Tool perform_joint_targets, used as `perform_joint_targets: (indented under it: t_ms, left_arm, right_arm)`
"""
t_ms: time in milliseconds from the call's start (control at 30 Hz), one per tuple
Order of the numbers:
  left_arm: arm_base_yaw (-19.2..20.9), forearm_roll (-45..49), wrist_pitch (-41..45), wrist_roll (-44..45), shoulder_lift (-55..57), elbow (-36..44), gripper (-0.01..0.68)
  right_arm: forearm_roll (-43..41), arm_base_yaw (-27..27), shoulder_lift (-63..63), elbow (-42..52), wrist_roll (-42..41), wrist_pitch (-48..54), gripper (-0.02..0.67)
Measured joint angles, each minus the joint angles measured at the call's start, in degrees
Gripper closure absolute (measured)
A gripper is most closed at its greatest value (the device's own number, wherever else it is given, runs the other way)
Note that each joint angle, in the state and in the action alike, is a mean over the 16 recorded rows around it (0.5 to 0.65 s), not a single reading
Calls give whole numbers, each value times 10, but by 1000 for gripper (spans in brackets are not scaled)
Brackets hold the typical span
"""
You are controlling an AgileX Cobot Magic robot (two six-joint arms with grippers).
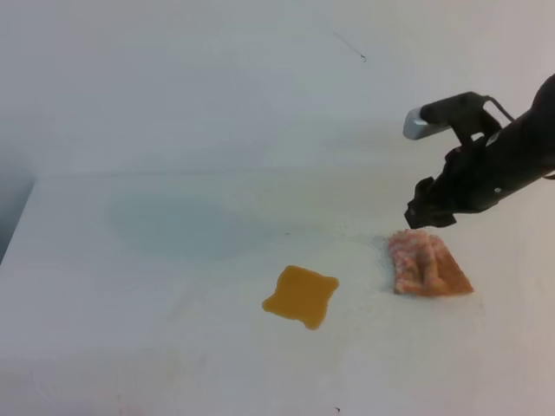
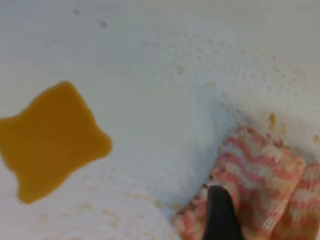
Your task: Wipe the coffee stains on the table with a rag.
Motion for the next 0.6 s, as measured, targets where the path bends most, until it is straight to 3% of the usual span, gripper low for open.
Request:
perform_joint_targets:
  t_ms: [367,600]
  left_arm:
    - [0,0,0,0,2,0,674]
    - [0,0,0,0,-3,0,674]
  right_arm:
    - [-37,0,89,0,0,-28,247]
    - [-38,0,116,-3,0,-15,372]
